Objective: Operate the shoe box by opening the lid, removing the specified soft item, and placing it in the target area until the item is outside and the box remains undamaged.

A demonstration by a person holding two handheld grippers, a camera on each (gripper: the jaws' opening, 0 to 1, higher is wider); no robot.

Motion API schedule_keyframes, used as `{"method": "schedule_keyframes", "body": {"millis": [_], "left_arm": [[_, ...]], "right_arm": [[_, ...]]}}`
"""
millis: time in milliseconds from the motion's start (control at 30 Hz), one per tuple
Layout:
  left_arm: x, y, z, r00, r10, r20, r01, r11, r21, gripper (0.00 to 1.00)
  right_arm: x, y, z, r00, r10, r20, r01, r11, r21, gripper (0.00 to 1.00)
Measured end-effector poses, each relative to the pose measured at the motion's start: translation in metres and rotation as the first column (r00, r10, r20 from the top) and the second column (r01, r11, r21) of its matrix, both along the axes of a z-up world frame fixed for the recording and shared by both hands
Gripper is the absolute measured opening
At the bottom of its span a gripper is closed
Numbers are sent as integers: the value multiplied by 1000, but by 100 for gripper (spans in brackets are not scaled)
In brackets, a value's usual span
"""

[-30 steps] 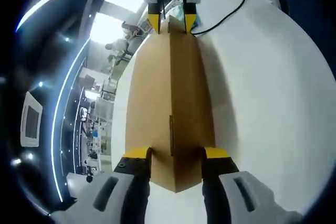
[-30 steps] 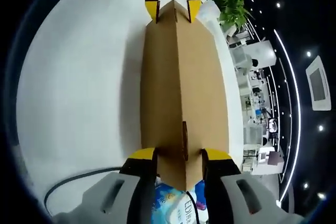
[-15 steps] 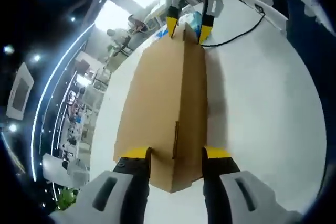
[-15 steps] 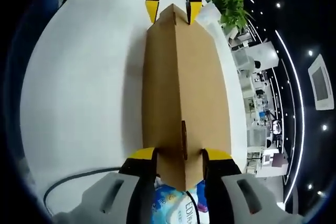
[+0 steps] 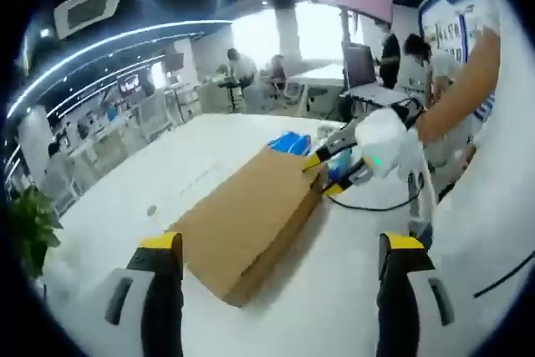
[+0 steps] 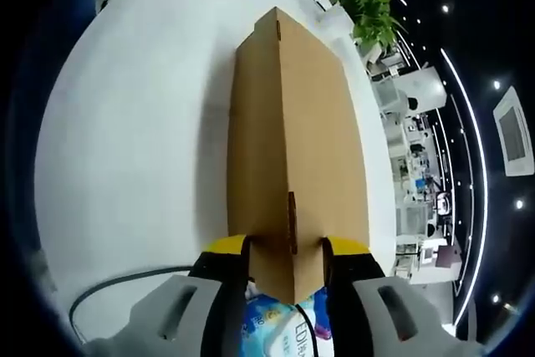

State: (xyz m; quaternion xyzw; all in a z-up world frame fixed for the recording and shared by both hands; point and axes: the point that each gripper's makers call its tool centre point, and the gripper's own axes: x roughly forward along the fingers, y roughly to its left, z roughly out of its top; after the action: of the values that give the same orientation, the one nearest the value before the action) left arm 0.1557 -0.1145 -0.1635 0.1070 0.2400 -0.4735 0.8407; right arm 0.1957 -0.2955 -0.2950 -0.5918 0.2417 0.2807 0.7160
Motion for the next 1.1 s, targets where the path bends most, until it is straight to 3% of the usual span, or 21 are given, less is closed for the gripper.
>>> {"method": "schedule_keyframes", "body": {"millis": [200, 333, 400, 467, 800, 1000, 1100], "left_arm": [[-22, 11, 22, 992, 84, -93, -85, 996, -10, 99], [-37, 20, 26, 985, 109, -132, -108, 994, 15, 99], [-53, 29, 20, 975, 117, -191, -105, 992, 69, 99], [-57, 37, 17, 971, 137, -196, -118, 987, 107, 99], [-42, 43, 23, 962, 184, -202, -177, 983, 51, 99], [-30, 40, 23, 955, 206, -215, -206, 978, 19, 99], [-27, 38, 23, 949, 211, -233, -217, 976, -2, 99]], "right_arm": [[-3, 1, -2, 1000, -2, -11, 2, 1000, 3, 40], [-2, 1, -2, 1000, -9, -12, 9, 1000, 2, 38], [-1, 1, -2, 1000, -13, -11, 13, 1000, -2, 38], [-1, 0, -2, 1000, -16, -11, 16, 1000, -2, 37], [0, 0, 0, 999, -21, -28, 21, 1000, 10, 36], [-8, 1, 13, 991, -90, -102, 102, 987, 122, 30], [-15, -3, 13, 975, -139, -174, 168, 972, 165, 60]]}}
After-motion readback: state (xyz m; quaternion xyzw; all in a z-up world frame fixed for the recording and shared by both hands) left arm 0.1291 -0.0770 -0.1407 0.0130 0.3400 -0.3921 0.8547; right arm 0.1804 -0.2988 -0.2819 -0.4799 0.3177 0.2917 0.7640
